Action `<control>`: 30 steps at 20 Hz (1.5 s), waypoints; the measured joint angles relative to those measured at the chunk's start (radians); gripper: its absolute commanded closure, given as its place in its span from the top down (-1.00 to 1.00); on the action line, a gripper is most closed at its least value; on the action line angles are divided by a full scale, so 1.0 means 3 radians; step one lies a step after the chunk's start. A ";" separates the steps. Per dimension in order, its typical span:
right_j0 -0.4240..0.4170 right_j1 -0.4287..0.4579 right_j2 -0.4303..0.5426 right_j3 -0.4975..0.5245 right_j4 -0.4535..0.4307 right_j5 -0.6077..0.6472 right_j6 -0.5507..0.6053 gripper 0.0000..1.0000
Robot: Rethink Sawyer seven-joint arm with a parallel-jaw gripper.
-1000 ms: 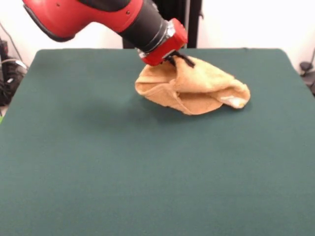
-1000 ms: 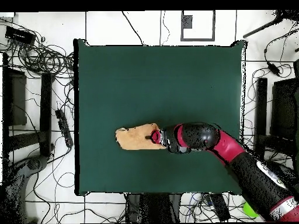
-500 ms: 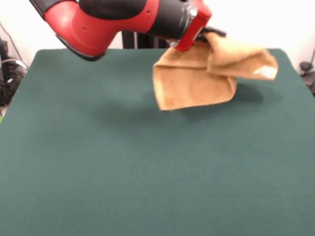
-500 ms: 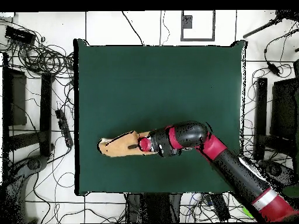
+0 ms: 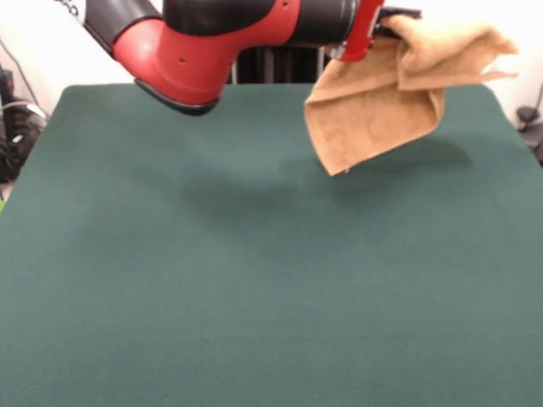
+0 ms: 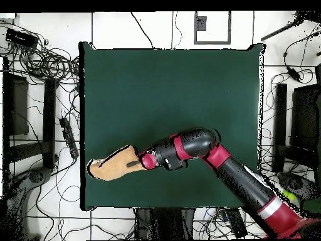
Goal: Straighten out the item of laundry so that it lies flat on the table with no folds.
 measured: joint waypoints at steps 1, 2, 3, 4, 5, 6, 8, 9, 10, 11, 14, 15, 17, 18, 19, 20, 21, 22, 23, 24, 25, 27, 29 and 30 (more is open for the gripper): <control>0.0000 0.0020 0.0019 0.0000 -0.0022 0.0001 -0.0021 -1.00; -0.0001 0.0039 0.0038 0.0000 -0.0044 0.0003 -0.0042 -1.00; -0.0003 0.0052 0.0050 0.0000 -0.0069 0.0003 -0.0049 -1.00; -0.0008 0.0069 0.0062 0.0000 -0.0103 0.0003 -0.0050 -1.00; -0.0012 0.0085 0.0074 0.0000 -0.0137 0.0003 -0.0050 -1.00; -0.0017 0.0097 0.0082 0.0000 -0.0165 0.0003 -0.0050 -1.00; -0.0029 0.0118 0.0103 0.0000 -0.0230 0.0003 -0.0050 -1.00; -0.0037 0.0125 0.0113 0.0001 -0.0263 0.0003 -0.0050 -1.00; -0.0058 0.0145 0.0143 0.0001 -0.0332 0.0003 -0.0053 -1.00; -0.0067 0.0154 0.0156 0.0001 -0.0358 0.0003 -0.0057 -1.00; -0.0137 0.0218 0.0253 0.0000 -0.0509 0.0004 -0.0144 -1.00; -0.0165 0.0250 0.0294 0.0000 -0.0563 0.0004 -0.0199 -1.00; -0.0236 0.0347 0.0404 -0.0001 -0.0702 0.0005 -0.0418 -1.00; -0.0252 0.0373 0.0429 -0.0001 -0.0731 0.0005 -0.0486 -1.00; -0.0274 0.0422 0.0468 -0.0002 -0.0769 0.0005 -0.0615 -1.00; -0.0297 0.0472 0.0506 -0.0002 -0.0807 0.0005 -0.0745 -1.00; -0.0319 0.0521 0.0545 -0.0003 -0.0845 0.0005 -0.0874 -1.00; -0.0338 0.0567 0.0576 -0.0004 -0.0875 0.0005 -0.1000 -1.00; -0.0360 0.0624 0.0612 -0.0004 -0.0905 0.0005 -0.1167 -1.00; -0.0380 0.0677 0.0646 -0.0004 -0.0932 0.0005 -0.1336 -1.00; -0.0399 0.0729 0.0682 -0.0004 -0.0954 0.0006 -0.1505 -1.00; -0.0425 0.0804 0.0734 -0.0003 -0.0975 0.0006 -0.1768 -1.00; -0.0469 0.0910 0.0831 0.0020 -0.0976 0.0006 -0.2154 -1.00; -0.0489 0.0939 0.0869 0.0040 -0.0975 0.0006 -0.2260 -1.00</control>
